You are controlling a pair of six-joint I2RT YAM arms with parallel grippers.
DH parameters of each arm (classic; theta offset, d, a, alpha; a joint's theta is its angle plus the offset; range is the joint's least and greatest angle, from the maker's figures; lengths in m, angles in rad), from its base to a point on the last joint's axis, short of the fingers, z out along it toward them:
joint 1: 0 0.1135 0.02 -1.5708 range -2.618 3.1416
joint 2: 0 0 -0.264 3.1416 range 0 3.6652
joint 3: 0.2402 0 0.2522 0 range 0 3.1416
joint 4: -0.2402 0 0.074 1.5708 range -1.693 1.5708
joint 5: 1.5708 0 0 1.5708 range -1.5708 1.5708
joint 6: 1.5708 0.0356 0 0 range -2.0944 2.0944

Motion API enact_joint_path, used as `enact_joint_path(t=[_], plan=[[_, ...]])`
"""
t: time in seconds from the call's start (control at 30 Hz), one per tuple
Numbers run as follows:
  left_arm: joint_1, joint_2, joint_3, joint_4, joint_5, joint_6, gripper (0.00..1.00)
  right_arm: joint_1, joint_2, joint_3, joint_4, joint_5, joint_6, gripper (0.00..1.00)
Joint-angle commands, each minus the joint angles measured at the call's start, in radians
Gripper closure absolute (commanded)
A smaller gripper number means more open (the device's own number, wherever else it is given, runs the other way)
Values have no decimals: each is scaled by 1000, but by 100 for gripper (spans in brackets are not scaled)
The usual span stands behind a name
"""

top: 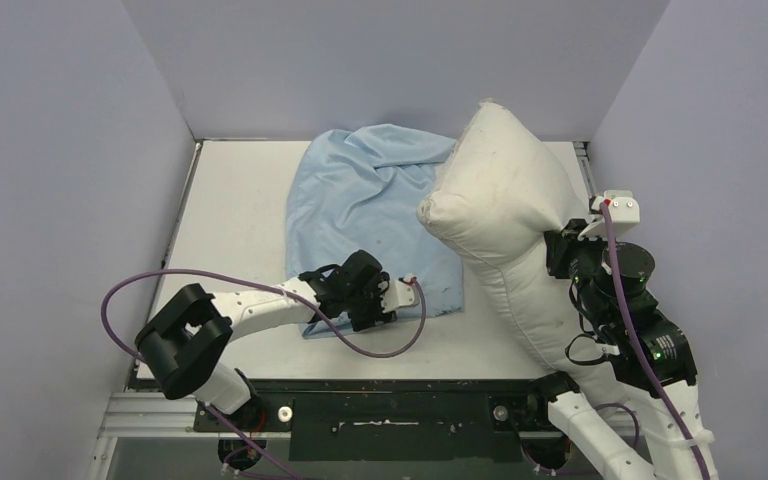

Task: Put the pillow into the pillowcase

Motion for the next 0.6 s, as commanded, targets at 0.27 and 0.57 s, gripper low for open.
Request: enact_joint_path(t=[0.27, 0.57], plan=[[46, -8, 59, 84, 0, -80, 100, -6, -45, 15, 46, 27, -10, 100], [206, -157, 29, 302, 54, -325, 100, -7, -8, 49, -217, -209, -23, 100]])
